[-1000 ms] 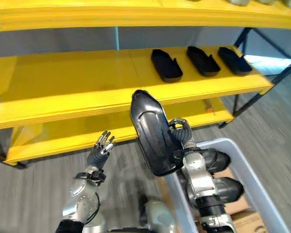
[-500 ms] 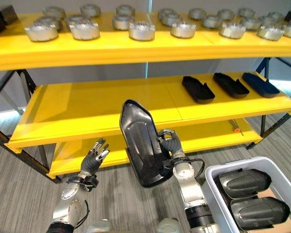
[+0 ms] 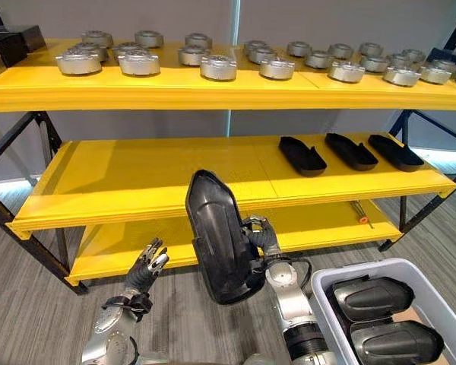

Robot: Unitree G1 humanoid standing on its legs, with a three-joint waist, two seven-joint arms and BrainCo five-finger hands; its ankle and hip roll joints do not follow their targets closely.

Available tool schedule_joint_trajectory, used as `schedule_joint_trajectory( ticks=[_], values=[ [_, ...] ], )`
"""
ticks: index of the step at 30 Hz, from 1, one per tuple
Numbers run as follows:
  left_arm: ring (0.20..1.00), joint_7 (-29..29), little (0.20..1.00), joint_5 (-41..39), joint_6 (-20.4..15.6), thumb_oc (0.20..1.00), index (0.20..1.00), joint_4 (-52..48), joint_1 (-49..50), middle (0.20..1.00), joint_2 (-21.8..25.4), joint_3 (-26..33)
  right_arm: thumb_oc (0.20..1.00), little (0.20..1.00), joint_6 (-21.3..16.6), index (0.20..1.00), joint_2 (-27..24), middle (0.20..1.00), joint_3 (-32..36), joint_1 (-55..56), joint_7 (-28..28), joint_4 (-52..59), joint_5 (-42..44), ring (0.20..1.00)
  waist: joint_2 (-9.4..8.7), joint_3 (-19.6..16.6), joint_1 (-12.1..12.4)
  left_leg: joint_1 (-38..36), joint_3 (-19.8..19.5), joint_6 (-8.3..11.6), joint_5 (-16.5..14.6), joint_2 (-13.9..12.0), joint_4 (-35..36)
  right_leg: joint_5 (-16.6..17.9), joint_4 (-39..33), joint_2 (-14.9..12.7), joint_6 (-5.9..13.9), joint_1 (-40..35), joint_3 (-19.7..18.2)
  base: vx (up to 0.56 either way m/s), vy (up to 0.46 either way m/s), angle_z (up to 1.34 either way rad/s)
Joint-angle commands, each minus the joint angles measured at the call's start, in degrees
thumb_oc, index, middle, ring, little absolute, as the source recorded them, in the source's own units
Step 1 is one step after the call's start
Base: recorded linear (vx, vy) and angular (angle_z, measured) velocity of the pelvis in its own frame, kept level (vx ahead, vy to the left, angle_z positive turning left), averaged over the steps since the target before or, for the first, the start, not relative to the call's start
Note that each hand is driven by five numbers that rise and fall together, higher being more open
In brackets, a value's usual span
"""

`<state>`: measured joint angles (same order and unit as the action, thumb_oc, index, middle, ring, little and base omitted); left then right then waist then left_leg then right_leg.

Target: Move parts from the plastic box to the shelf.

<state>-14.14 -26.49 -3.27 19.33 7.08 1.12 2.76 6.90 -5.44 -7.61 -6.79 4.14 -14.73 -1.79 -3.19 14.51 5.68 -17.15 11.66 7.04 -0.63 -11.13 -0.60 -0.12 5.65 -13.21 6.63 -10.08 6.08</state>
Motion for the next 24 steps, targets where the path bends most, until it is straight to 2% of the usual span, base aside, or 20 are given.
schedule_joint_trajectory(
  ticks=[1,3,5,6,7,8,9,10,11,12,14,15,16,19,20,23,24],
  values=[
    [1.000,-1.3,1.000,-1.0,-3.4,1.000,1.000,-6.9,-1.8,1.000,-1.8,2.1,0.200,0.200,-3.9,0.200,0.3,0.200,1.1,-7.5,0.1,7.1,1.8,0.200,1.79,4.7,0.5,-0.6,-2.6,-5.14,5.2,0.6,-1.7,4.5,0.7,-2.9,-4.49,-6.0,-1.5,0.03,0.042,-0.01],
    [1.000,-1.4,1.000,-1.0,-3.4,1.000,1.000,-6.8,-1.4,1.000,-1.6,2.0,0.200,0.200,-4.0,0.200,0.2,0.200,1.1,-7.8,0.2,7.0,1.8,0.200,2.08,4.8,0.7,-0.4,-2.9,-5.25,5.0,0.7,-2.1,4.6,1.4,-3.1,-4.64,-5.6,-1.7,0.05,0.129,-0.11],
    [1.000,-1.9,1.000,-0.5,-3.0,1.000,1.000,-6.3,-0.1,1.000,-1.6,2.2,0.200,0.200,-4.5,0.200,-0.8,0.200,1.8,-7.1,0.1,7.3,1.8,0.200,5.32,5.6,-0.7,-0.4,-4.2,-6.06,5.3,1.2,-2.4,5.7,12.4,-2.0,-5.13,-0.1,-4.8,0.04,0.299,-0.07],
    [1.000,-1.9,1.000,-0.5,-3.0,1.000,1.000,-6.3,-0.1,1.000,-1.7,2.1,0.200,0.200,-4.5,0.200,-0.9,0.200,1.8,-7.1,0.1,7.4,1.9,0.200,5.38,5.5,-0.5,-0.2,-4.0,-6.00,5.3,1.1,-2.4,5.4,13.2,-2.0,-5.19,0.5,-5.2,-0.02,0.277,-0.02],
    [1.000,-1.9,1.000,-0.4,-2.9,1.000,1.000,-6.0,0.3,1.000,-1.8,2.0,0.200,0.200,-4.6,0.200,-1.2,0.200,2.1,-6.6,0.0,7.8,2.0,0.200,7.18,6.5,-1.7,-1.0,-3.9,-6.17,5.5,0.9,-1.8,5.5,19.6,-0.7,-5.66,3.9,-7.2,-0.03,0.314,-0.09],
    [1.000,-1.8,1.000,-0.4,-2.7,1.000,1.000,-5.4,-0.1,1.000,-1.6,1.4,0.200,0.200,-5.0,0.200,-1.2,0.200,1.9,-6.6,0.1,8.8,2.2,0.200,9.08,8.9,-3.8,-2.5,-4.1,-6.29,5.9,0.6,-0.2,4.0,26.2,2.6,-5.92,10.3,-8.4,0.01,0.333,-0.04],
    [1.000,-1.8,1.000,-0.3,-2.7,1.000,1.000,-5.2,-0.3,1.000,-1.4,0.7,0.200,0.200,-5.1,0.200,-1.2,0.200,2.0,-6.2,0.0,9.3,2.4,0.200,8.65,9.1,-4.1,-2.8,-3.7,-6.21,5.7,0.9,0.7,3.9,24.6,3.2,-5.44,11.4,-8.1,0.10,0.180,-0.24],
    [1.000,-2.0,1.000,-0.5,-2.6,1.000,1.000,-5.0,-0.6,1.000,-1.3,-0.1,0.200,0.200,-5.3,0.200,-1.4,0.200,2.3,-5.9,-0.1,9.4,2.4,0.200,8.11,9.1,-5.0,-3.1,-4.4,-6.39,5.5,1.4,1.7,3.3,21.4,5.3,-4.84,13.5,-9.1,0.14,0.015,-0.35],
    [1.000,-2.0,1.000,-0.8,-2.6,1.000,1.000,-5.4,-1.0,1.000,-1.3,-0.7,0.200,0.200,-5.4,0.200,-1.9,0.200,2.3,-6.0,0.0,9.5,2.6,0.200,7.71,8.7,-6.3,-2.8,-5.9,-6.53,5.5,2.0,3.0,3.8,17.1,6.6,-4.55,15.2,-9.7,0.19,-0.038,-0.30],
    [1.000,-2.1,1.000,-1.2,-2.6,1.000,1.000,-5.5,-1.3,1.000,-1.5,-0.9,0.200,0.200,-5.3,0.200,-2.0,0.200,2.6,-6.1,-0.1,9.7,2.9,0.200,6.92,8.6,-7.2,-3.2,-6.7,-6.36,4.9,2.8,3.8,3.0,9.8,7.0,-4.57,16.8,-10.2,0.23,-0.072,0.17],
    [1.000,-2.0,1.000,-1.5,-2.7,1.000,1.000,-6.0,-1.7,1.000,-1.6,-0.8,0.200,0.200,-5.5,0.200,-2.3,0.200,2.9,-7.5,0.1,9.2,2.9,0.200,6.94,8.5,-8.1,-5.3,-6.0,-6.07,4.3,2.0,5.5,4.5,-3.1,3.8,-4.24,19.1,-6.8,0.26,-0.108,0.53],
    [1.000,-2.0,1.000,-1.5,-2.7,1.000,1.000,-6.1,-1.8,1.000,-2.1,-0.6,0.200,0.200,-5.6,0.200,-2.5,0.200,3.2,-7.9,0.2,9.0,2.8,0.200,6.97,8.1,-8.5,-5.6,-6.0,-5.98,4.5,1.7,5.6,6.2,-5.5,3.7,-3.96,19.2,-6.3,0.21,-0.119,0.27],
    [1.000,-1.7,1.000,-1.6,-2.6,1.000,1.000,-5.9,-2.1,1.000,-2.9,-0.3,0.200,0.200,-5.7,0.200,-2.2,0.200,3.4,-8.0,0.3,8.9,2.7,0.200,6.77,7.5,-8.8,-6.5,-6.3,-6.17,4.4,1.2,5.5,6.8,-6.2,4.1,-3.41,20.0,-6.3,0.20,-0.156,0.05],
    [1.000,-2.0,1.000,-1.4,-2.5,1.000,1.000,-5.0,-3.1,1.000,-3.6,-0.9,0.200,0.200,-5.5,0.200,-3.0,0.200,4.1,-7.5,0.2,9.5,2.9,0.200,4.78,4.2,-9.9,-6.3,-8.1,-7.17,3.1,0.0,4.5,6.1,-2.9,5.6,-3.92,18.2,-8.3,0.30,-0.246,0.30],
    [1.000,-2.1,1.000,-1.2,-2.6,1.000,1.000,-5.2,-3.0,1.000,-3.7,-0.9,0.200,0.200,-5.4,0.200,-3.6,0.200,3.8,-7.5,0.0,9.0,3.2,0.200,4.58,3.5,-10.1,-5.9,-8.9,-7.20,3.5,-1.4,3.6,6.2,-0.5,6.1,-3.39,18.4,-6.9,0.35,-0.293,1.27],
    [1.000,-2.5,1.000,-1.3,-2.7,1.000,1.000,-6.4,-2.5,1.000,-4.2,-0.7,0.200,0.200,-5.8,0.200,-5.1,0.200,3.2,-7.2,-0.2,8.9,3.6,0.200,3.63,2.9,-9.3,-5.6,-9.9,-7.59,4.2,-3.2,0.8,5.8,3.8,8.9,-2.85,18.0,-7.8,0.32,-0.247,0.63],
    [1.000,-2.5,1.000,-1.3,-2.7,1.000,1.000,-6.4,-2.5,1.000,-4.2,-0.7,0.200,0.200,-5.8,0.200,-5.2,0.200,3.2,-7.1,-0.2,8.9,3.6,0.200,3.64,2.8,-9.3,-5.4,-10.0,-7.57,4.1,-3.2,0.5,5.6,4.1,8.9,-2.87,18.3,-7.8,0.21,-0.160,-0.34]
  ],
)
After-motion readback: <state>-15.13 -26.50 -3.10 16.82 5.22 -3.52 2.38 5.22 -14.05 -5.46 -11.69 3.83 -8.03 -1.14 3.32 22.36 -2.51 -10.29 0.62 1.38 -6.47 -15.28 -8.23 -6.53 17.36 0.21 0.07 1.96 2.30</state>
